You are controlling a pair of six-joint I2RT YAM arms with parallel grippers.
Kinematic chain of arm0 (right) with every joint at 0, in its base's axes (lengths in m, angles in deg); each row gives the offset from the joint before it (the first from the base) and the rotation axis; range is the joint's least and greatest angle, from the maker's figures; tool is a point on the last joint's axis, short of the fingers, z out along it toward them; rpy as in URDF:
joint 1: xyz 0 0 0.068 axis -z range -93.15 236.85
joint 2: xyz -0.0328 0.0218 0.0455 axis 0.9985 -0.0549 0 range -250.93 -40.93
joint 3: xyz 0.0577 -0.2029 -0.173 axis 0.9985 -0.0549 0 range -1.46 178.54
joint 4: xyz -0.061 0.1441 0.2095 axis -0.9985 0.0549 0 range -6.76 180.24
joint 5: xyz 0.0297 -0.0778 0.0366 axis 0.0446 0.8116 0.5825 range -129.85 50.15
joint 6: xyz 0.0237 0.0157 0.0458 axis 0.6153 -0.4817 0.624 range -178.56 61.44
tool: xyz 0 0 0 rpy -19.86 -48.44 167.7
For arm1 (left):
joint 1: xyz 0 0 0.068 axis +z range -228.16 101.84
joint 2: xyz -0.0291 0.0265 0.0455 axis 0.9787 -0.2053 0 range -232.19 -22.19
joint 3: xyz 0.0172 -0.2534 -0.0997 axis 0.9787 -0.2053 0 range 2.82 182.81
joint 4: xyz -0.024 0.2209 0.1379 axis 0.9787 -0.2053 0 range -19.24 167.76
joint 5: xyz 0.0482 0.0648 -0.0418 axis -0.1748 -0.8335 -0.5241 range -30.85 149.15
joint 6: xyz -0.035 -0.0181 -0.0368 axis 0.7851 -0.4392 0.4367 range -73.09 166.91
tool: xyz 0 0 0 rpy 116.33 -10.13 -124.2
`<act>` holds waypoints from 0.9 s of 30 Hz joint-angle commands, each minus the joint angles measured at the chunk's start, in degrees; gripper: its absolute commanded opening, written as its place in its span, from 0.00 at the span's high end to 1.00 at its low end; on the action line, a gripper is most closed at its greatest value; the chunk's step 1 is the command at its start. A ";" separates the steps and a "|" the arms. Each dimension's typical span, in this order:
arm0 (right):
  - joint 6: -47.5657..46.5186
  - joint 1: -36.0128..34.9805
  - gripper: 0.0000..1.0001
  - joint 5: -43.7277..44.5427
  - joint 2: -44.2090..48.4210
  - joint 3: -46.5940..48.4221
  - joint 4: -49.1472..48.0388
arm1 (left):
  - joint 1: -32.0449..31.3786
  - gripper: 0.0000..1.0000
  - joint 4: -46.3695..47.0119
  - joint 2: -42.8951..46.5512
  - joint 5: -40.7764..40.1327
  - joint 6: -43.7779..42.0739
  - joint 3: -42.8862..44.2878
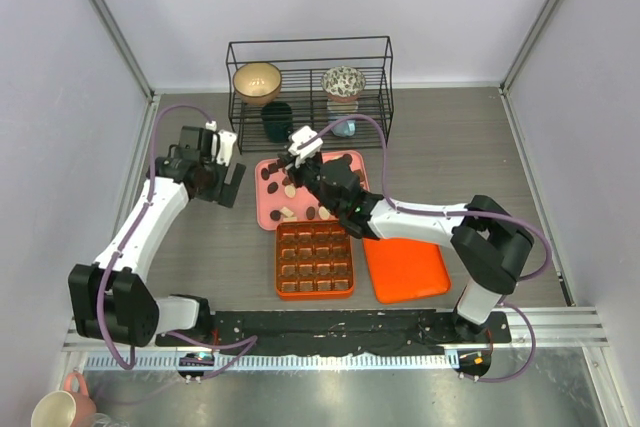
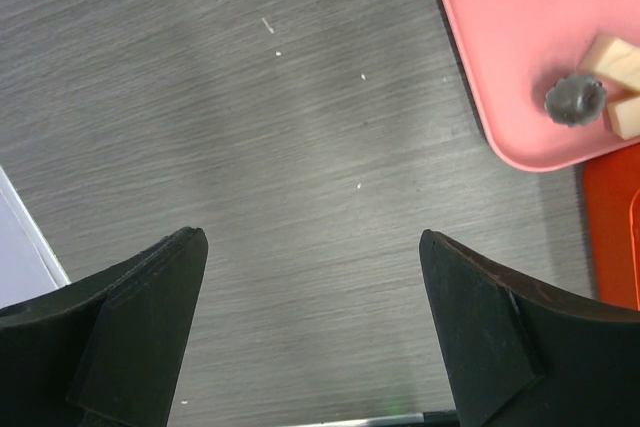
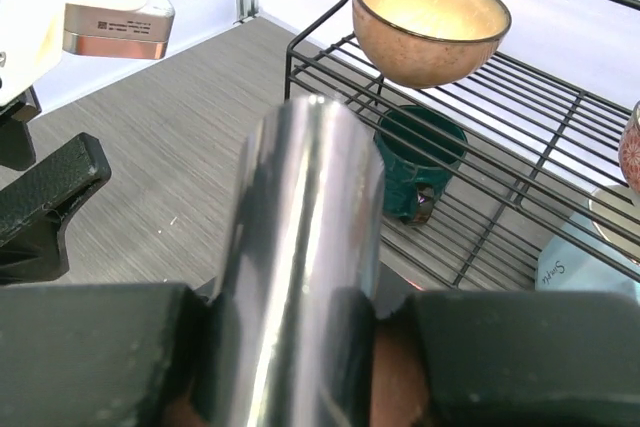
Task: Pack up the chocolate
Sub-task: Adjust the clamp, then pick up the fake chocolate from the plate.
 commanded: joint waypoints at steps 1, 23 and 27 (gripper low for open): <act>1.46 0.64 0.75 -0.23 -0.88 2.57 -5.23 | 0.88 0.07 5.80 -0.16 1.22 0.36 -1.02; 4.89 1.69 0.53 -3.57 -6.24 0.81 -14.02 | 3.87 0.08 6.77 0.28 2.45 -0.95 -2.34; 4.19 1.87 0.53 -4.18 -8.34 2.30 -15.60 | 3.96 0.08 6.42 0.54 2.45 -1.04 -1.99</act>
